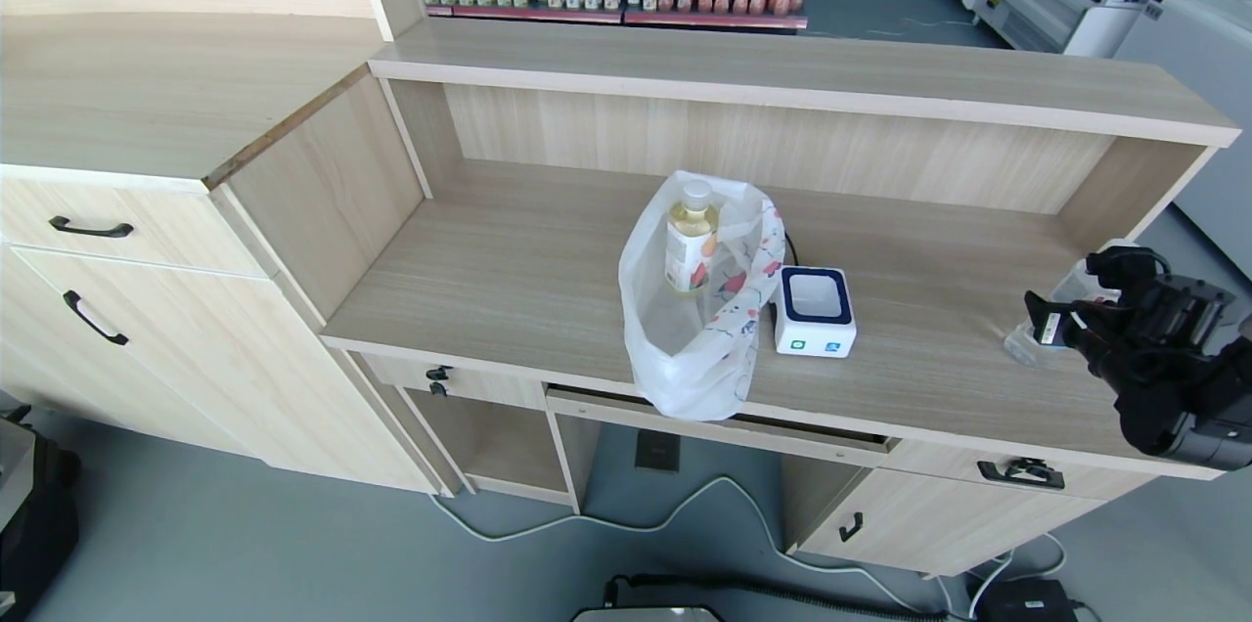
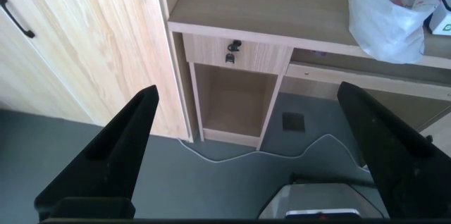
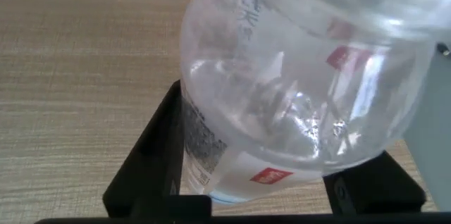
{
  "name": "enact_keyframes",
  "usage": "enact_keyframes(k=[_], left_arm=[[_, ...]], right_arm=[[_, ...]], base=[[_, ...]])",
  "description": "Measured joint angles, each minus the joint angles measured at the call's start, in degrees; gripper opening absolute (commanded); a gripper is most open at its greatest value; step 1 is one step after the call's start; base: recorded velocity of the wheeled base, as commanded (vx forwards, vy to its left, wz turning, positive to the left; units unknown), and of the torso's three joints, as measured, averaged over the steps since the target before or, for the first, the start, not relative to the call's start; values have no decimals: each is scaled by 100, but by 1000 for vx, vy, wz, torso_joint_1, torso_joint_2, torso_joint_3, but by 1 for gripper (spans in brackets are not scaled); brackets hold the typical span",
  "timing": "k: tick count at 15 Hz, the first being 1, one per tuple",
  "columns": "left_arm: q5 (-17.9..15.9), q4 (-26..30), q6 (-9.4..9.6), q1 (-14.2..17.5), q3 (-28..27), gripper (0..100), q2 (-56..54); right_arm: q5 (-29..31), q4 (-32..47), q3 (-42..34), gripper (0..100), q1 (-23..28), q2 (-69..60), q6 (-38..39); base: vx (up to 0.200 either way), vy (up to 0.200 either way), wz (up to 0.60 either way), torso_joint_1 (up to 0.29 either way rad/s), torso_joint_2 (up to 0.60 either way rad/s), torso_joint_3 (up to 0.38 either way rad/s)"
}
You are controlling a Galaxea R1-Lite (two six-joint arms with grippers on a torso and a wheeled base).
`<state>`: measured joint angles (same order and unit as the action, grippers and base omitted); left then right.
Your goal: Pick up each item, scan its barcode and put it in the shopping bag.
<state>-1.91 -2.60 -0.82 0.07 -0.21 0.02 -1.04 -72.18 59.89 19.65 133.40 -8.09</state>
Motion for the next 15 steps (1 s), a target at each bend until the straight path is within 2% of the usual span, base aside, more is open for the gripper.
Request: enact_keyframes(k=[11, 13, 15], left_arm=[[-2, -2, 0, 0, 0, 100, 0], [0, -2, 2, 0, 0, 100, 0], [0, 0, -2, -2, 0, 100, 0]], right_arm=[[-46, 55, -22, 0, 135, -154, 13], [-405, 246, -149, 0, 223, -429, 96], [-1081, 703, -378, 0, 440, -925, 169]], base=[[0, 0, 0, 0, 0, 0], [0, 0, 0, 0, 0, 0], [0, 0, 0, 0, 0, 0]])
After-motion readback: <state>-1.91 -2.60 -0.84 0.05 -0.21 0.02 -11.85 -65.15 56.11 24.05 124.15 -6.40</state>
